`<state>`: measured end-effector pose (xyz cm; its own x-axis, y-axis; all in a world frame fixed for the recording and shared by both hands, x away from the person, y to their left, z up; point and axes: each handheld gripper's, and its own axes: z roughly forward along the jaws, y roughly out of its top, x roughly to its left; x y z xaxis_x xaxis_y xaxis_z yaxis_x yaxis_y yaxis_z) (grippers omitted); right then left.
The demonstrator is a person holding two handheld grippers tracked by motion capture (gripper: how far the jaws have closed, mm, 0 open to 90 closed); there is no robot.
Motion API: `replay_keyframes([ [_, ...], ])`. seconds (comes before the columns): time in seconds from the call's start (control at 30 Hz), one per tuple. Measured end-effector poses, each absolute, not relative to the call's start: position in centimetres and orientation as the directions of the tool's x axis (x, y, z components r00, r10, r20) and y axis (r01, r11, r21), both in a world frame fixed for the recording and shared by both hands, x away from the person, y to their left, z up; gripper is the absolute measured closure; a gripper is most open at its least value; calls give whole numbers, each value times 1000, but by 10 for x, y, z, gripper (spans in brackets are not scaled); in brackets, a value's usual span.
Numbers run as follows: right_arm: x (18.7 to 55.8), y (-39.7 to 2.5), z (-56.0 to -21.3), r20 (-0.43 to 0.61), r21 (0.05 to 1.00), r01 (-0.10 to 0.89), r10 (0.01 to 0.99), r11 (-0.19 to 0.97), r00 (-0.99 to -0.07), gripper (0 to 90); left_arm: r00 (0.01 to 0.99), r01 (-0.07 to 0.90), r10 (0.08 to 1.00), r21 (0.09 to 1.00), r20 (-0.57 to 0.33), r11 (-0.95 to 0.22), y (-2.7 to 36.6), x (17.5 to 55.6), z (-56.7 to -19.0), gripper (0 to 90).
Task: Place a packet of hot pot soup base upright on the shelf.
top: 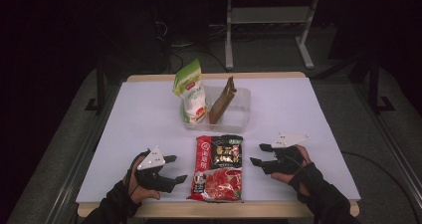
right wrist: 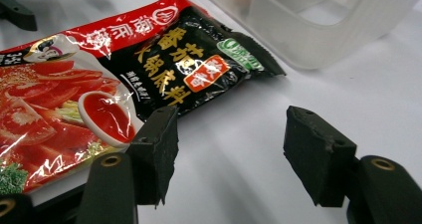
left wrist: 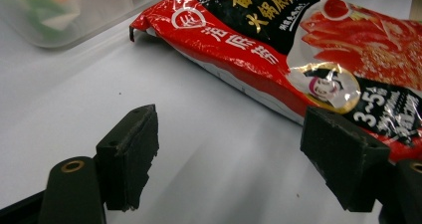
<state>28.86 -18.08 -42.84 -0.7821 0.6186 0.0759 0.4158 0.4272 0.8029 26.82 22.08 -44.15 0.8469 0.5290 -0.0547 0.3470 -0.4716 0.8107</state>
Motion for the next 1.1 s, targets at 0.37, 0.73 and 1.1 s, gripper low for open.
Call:
replay_keyframes([
  [0.37,284,-164,-436,117,783,426,566,453,-816,352,853,379,510,805,-112,-456,197,291,-444,203],
  [0.73,280,-149,-443,176,758,447,511,475,-841,319,831,433,532,792,-165,-430,184,317,-446,169],
  [1.1,282,-142,-448,211,740,470,497,482,-842,296,829,467,524,759,-198,-453,161,339,-452,147],
])
